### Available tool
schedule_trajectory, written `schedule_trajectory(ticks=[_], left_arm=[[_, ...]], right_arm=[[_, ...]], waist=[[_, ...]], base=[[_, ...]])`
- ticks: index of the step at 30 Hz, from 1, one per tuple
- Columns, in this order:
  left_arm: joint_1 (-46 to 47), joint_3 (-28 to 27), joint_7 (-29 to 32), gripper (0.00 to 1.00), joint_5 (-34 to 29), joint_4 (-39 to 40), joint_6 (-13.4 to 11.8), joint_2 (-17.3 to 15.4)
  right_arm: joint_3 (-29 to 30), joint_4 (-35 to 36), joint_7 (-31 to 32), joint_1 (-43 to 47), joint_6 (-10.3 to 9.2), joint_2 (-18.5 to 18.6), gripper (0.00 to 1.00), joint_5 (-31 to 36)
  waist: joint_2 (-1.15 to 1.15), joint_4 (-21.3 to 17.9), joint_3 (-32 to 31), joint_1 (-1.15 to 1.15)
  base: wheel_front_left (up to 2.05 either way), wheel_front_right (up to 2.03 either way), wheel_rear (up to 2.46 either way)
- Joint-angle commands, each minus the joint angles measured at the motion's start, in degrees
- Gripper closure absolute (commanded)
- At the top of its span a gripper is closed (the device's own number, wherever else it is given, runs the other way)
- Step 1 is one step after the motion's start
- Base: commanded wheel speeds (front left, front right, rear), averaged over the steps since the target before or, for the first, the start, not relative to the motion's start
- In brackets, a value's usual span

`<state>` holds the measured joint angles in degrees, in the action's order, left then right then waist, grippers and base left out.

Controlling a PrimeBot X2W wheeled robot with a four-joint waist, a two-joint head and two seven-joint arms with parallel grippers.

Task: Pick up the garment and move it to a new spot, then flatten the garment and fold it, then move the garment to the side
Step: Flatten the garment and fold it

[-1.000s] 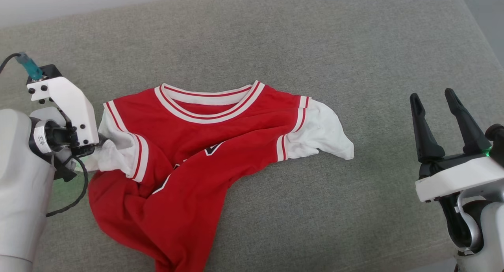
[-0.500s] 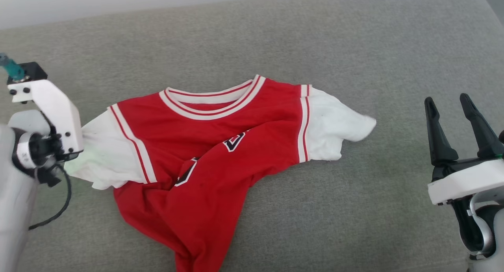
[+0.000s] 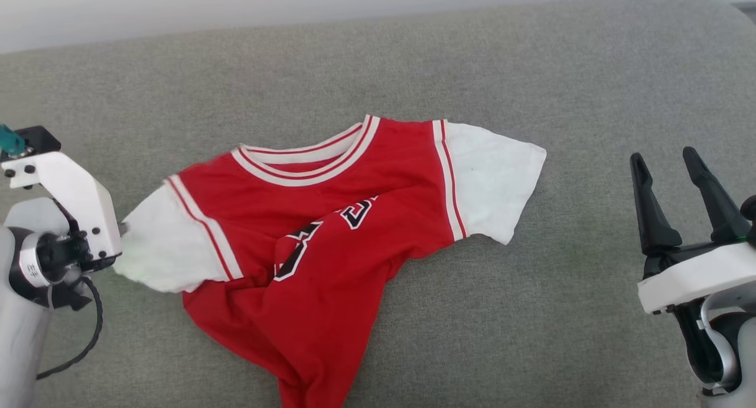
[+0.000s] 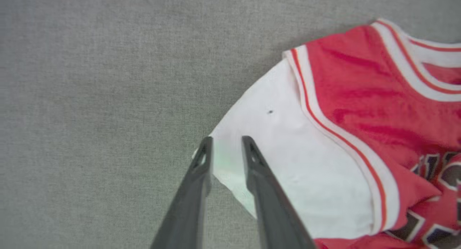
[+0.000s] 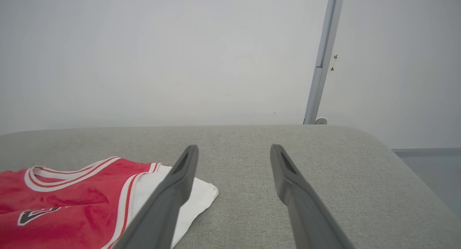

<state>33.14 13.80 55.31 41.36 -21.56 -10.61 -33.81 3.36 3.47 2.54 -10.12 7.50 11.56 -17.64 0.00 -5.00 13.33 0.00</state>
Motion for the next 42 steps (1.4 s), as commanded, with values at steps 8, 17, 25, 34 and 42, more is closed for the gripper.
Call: schedule_trajectory(ticks=[8,17,25,34,42], left_arm=[[0.4,1.5,7.4,0.00,0.4,2.5,-3.1,-0.3],[0.4,1.9,3.9,0.00,-0.4,-2.8,-3.6,1.5],[2.4,2.3,-2.5,0.00,1.1,-12.8,-0.2,6.5],[7.4,4.8,-4.7,1.00,1.2,-19.3,4.9,10.6],[13.1,6.6,-7.5,1.00,0.6,-24.4,8.6,13.7]], right_arm=[[-0.2,1.3,1.1,1.5,-0.02,0.5,0.00,0.1],[-0.3,3.1,2.5,0.5,-0.02,1.5,0.00,-0.6],[-1.3,1.8,4.8,-2.1,-0.01,3.3,0.00,-1.3],[-8.1,-8.9,14.9,-11.4,-0.02,8.9,0.00,-5.2],[-17.8,-22.0,26.3,-23.9,-0.01,13.2,0.00,-10.2]], waist=[[0.00,0.6,-1.3,0.00],[0.00,0.2,1.5,0.00],[0.00,0.8,3.7,0.00],[0.00,3.7,5.8,0.00],[0.00,7.5,7.8,0.00]], base=[[0.00,0.00,0.00],[0.00,0.00,0.00],[0.00,0.00,0.00],[0.00,0.00,0.00],[0.00,0.00,0.00]])
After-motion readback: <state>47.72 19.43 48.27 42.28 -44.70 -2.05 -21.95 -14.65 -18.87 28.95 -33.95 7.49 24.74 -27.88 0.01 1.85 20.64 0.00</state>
